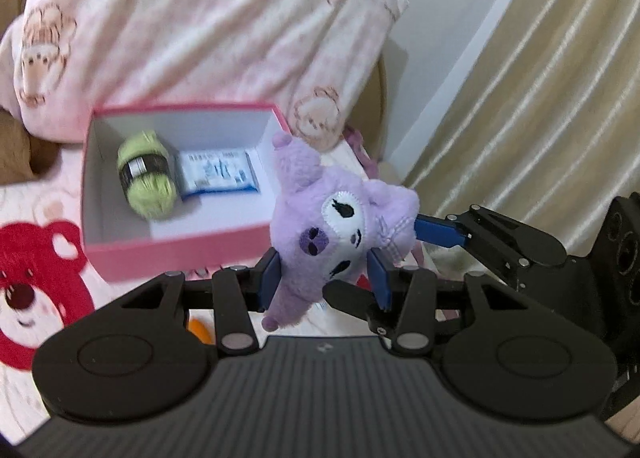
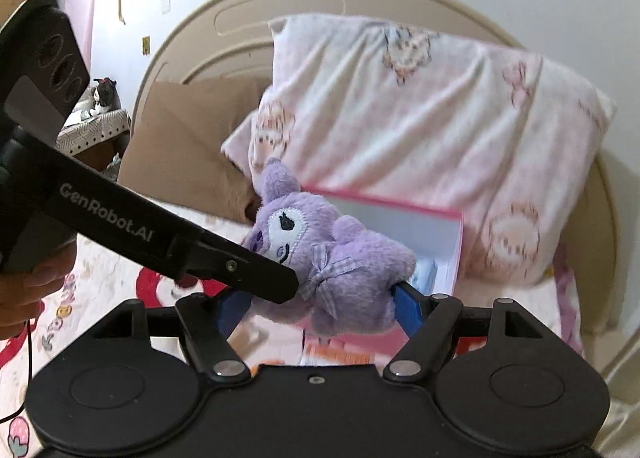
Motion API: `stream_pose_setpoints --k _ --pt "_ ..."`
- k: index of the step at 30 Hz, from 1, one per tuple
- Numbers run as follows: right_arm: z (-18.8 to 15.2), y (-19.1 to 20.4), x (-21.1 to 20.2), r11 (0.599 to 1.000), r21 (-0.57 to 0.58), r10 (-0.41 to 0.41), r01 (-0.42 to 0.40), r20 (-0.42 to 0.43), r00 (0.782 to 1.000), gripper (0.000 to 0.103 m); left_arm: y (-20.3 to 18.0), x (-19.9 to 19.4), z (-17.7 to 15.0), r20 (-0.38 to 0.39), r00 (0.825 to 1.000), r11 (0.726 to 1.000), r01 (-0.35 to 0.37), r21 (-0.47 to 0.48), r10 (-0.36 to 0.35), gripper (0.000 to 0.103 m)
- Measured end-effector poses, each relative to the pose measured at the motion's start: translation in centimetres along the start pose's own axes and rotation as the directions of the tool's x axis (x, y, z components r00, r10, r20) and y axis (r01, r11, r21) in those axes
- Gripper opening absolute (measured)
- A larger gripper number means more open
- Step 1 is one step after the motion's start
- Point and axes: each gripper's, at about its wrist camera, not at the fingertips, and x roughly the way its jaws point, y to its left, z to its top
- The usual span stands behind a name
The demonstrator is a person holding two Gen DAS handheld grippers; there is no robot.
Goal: Organize objects
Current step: 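Carry the purple plush doll with the left tool into the box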
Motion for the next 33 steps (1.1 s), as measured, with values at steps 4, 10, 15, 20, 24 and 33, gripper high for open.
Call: stream_pose_setpoints --k 4,10,15,20,24,33 --pt "2.6 -1.0 2.3 0.998 -0.057 0.008 -0.010 -0.025 1.000 0.075 1.6 1.3 2.9 -0.011 1.000 0.999 -0.024 -0.031 0.024 0.044" --pt "4.6 -3.2 7.3 0.997 -0.068 0.018 -0.027 -0.120 0.993 0.072 6.3 6.0 5.5 -0.068 0.998 0.981 -0.003 -0.194 -0.011 0.045" --pt "4.1 -6.0 13.3 0.999 0.014 0.044 -0.042 -0.234 0.971 0.072 9.2 10.9 5.6 -0.109 0.994 0.961 -0.052 -0.271 0.023 0.045" --pt "2.6 -7.6 17.9 0.998 0.052 0.055 -0.041 -0.305 0.951 0.071 11.5 15.3 5.3 -0.159 0.987 0.951 -0.084 -0.298 0.037 0.045" --pt "1.3 -8.3 20.7 0.996 0.091 0.054 -0.024 -0.343 0.938 0.071 12.8 17.8 5.0 -0.190 0.981 0.952 -0.103 -0.290 0.048 0.045" --pt "-0.3 -8.0 23.7 0.999 -0.008 0.034 -0.043 -0.455 0.890 0.070 14.5 20.3 3.7 -0.281 0.958 0.914 -0.163 -0.371 0.057 0.044"
